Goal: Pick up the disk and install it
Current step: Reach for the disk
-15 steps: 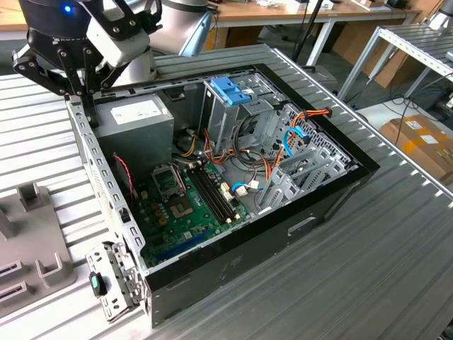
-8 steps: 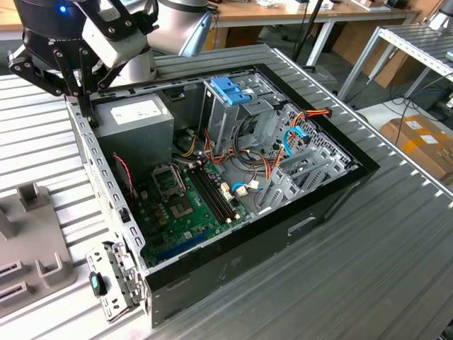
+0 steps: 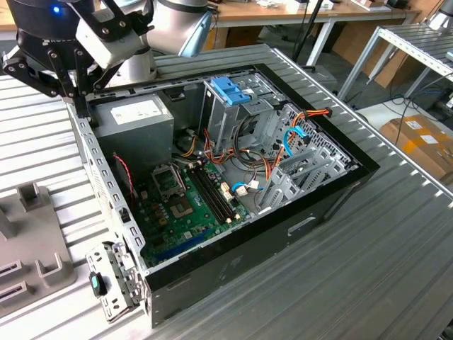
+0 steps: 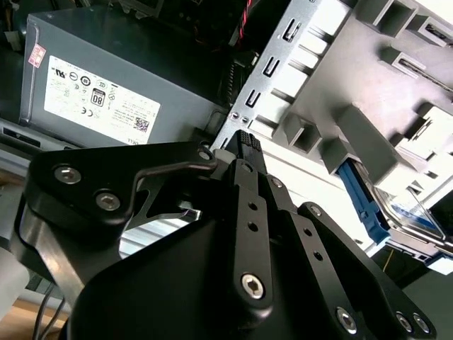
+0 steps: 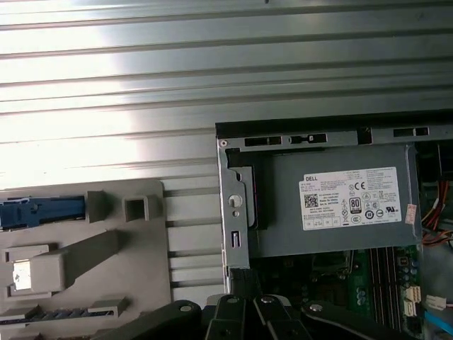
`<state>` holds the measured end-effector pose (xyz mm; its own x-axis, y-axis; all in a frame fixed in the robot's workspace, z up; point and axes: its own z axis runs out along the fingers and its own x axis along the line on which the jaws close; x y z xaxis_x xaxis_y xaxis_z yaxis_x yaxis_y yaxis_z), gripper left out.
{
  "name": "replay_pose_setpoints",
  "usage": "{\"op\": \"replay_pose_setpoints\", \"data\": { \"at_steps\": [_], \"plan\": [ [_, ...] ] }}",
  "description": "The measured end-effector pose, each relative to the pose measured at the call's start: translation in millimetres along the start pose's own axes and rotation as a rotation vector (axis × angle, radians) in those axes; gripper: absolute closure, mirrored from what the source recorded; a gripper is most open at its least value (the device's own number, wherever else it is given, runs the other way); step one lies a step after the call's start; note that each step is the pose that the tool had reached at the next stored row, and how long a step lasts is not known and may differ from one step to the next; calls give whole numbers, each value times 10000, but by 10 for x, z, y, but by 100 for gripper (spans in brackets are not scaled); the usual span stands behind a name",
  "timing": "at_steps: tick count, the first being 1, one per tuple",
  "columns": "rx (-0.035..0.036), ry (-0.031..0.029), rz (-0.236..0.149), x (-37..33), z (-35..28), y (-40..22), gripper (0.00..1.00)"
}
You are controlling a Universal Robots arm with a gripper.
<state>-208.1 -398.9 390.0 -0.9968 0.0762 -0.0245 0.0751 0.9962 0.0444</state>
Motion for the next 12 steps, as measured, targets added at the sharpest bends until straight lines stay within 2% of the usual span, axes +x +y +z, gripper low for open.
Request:
{"op": "replay_pose_setpoints", "data": {
  "at_steps": [12],
  "plan": [
    [1, 0, 0, 92, 2, -7, 89]
  ]
}}
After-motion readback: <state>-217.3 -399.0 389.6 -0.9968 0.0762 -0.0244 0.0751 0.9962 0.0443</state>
